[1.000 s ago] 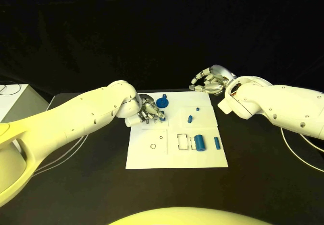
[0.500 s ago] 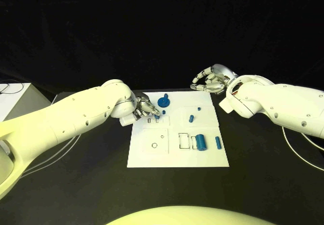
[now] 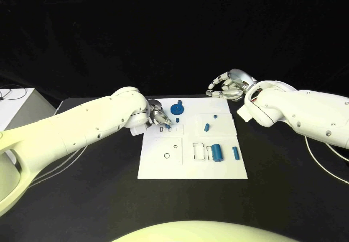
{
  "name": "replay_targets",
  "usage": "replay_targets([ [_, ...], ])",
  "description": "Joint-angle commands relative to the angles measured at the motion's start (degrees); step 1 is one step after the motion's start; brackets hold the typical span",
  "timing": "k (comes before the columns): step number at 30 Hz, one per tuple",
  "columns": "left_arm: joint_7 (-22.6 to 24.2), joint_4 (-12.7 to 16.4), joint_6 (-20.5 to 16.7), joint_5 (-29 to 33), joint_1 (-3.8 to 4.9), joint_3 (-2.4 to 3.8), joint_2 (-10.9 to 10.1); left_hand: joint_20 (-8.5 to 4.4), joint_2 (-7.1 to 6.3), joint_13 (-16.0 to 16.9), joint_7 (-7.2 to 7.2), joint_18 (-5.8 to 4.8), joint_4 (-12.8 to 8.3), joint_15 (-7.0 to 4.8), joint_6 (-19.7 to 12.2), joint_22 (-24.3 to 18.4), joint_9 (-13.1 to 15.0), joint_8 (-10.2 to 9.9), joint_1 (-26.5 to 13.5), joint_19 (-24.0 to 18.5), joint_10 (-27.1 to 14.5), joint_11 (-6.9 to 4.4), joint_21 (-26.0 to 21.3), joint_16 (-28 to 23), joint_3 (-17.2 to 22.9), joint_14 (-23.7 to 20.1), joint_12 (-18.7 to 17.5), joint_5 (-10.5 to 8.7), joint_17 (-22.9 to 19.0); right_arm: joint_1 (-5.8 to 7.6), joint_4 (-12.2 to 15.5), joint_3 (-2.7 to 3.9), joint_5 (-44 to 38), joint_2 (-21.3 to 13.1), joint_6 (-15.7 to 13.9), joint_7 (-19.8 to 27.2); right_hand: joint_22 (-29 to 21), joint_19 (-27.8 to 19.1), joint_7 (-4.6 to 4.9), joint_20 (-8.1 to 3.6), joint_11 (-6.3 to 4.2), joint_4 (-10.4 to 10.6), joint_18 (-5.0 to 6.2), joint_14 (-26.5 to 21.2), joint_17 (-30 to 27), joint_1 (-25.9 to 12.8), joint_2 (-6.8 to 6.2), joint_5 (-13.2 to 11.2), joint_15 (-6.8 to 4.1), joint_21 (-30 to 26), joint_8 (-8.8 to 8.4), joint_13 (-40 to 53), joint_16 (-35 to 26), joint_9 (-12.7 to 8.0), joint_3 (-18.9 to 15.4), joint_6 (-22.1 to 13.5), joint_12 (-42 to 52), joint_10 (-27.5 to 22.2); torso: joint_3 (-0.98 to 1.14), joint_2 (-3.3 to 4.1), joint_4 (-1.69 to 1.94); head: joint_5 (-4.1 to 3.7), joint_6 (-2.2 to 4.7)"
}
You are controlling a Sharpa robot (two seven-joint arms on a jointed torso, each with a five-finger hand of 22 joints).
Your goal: Assemble the parts on the task board
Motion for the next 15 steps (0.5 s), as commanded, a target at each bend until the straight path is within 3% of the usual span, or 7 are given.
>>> replay_targets([
  [1, 0.2, -0.1, -0.8, -3.8, -0.02, -0.42, 0.6, -0.30, 0.64, 0.1, -3.23, -0.63, -7.8, -0.30, 3.8, 0.9, 0.1, 0.2, 0.1, 0.2, 0.3, 0.03, 0.3, 0.4, 7.4, 5.9, 0.3, 0.26, 15.1, -0.01, 0.0, 0.04, -0.5, 0.1, 0.5, 0.0, 13.0, 5.2, 0.08, 0.44, 0.32, 0.0, 0.06, 5.2, 11.0, -0.5, -0.01, 0.4, 0.36, 0.0, 0.17, 11.7, 0.2, 0.1, -0.4, -0.3, 0.3, 2.1, 0.01, 0.05, -0.07, 0.09, -0.03],
  [7, 0.5, 0.1, -1.7, -4.7, -0.21, -1.15, 1.3, -0.30, 0.64, 0.1, -3.23, -0.63, -7.8, -0.30, 3.8, 0.9, 0.1, 0.2, 0.1, 0.2, 0.3, 0.03, 0.3, 0.4, 7.4, 5.9, 0.3, 0.26, 15.1, -0.02, 0.1, 0.04, -0.5, 0.1, 0.5, 0.0, 13.0, 5.2, 0.08, 0.44, 0.32, 0.0, 0.06, 5.2, 11.0, -0.5, -0.01, 0.4, 0.36, 0.0, 0.17, 11.7, 0.2, 0.1, -0.4, -0.3, 0.3, 2.1, 0.02, 0.06, -0.11, -0.05, -0.13],
  [15, 0.8, 0.6, -3.3, -5.9, -0.37, -1.37, 1.4, -0.32, 0.67, 0.0, -3.26, -0.62, -7.9, -0.32, 3.9, 0.9, 0.1, 0.2, 0.1, 0.2, 0.3, 0.00, 0.2, 0.4, 7.4, 5.9, 0.2, 0.30, 15.1, -0.02, 0.2, 0.04, -0.5, 0.0, 0.5, 0.0, 13.0, 5.2, 0.08, 0.44, 0.32, 0.0, 0.06, 5.2, 11.0, -0.5, -0.01, 0.4, 0.36, 0.0, 0.17, 11.7, 0.2, 0.1, -0.4, -0.3, 0.3, 2.1, 0.01, 0.03, 0.02, -0.14, -0.27],
])
